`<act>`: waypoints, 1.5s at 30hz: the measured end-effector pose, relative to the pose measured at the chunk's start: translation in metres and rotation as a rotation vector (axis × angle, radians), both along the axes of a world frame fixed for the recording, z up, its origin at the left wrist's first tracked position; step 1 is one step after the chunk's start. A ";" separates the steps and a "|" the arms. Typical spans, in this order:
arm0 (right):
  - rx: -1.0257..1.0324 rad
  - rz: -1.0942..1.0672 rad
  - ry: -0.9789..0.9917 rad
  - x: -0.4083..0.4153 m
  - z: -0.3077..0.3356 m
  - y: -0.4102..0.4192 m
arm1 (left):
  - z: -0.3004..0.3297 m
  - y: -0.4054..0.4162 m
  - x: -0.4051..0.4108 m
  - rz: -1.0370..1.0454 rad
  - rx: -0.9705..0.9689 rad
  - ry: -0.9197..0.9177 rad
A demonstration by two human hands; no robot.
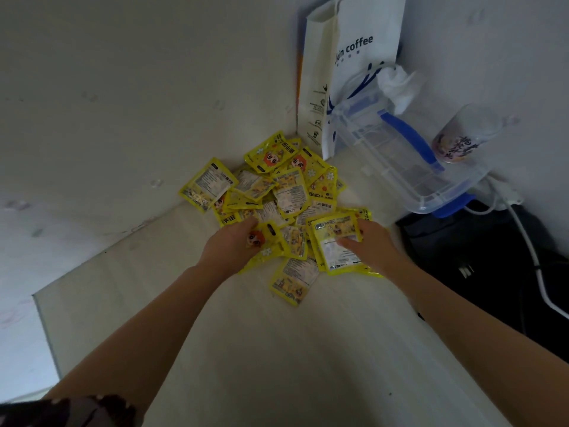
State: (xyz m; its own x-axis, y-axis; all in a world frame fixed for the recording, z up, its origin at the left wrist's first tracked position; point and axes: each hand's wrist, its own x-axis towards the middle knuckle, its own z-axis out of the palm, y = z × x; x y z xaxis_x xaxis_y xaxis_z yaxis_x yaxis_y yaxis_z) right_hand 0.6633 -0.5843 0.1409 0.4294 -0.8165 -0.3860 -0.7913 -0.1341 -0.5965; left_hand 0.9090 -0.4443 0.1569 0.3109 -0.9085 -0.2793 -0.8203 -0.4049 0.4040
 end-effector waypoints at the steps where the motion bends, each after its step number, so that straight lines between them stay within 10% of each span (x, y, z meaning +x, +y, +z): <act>1: 0.021 -0.032 -0.007 0.002 -0.003 -0.001 | -0.001 -0.008 0.000 -0.002 -0.015 -0.006; 17: -0.042 -0.202 0.175 0.021 -0.020 0.014 | -0.038 -0.053 -0.014 0.022 -0.048 -0.324; 45: 0.020 -0.299 0.034 0.013 -0.020 0.051 | -0.048 0.007 -0.036 0.326 -0.105 -0.020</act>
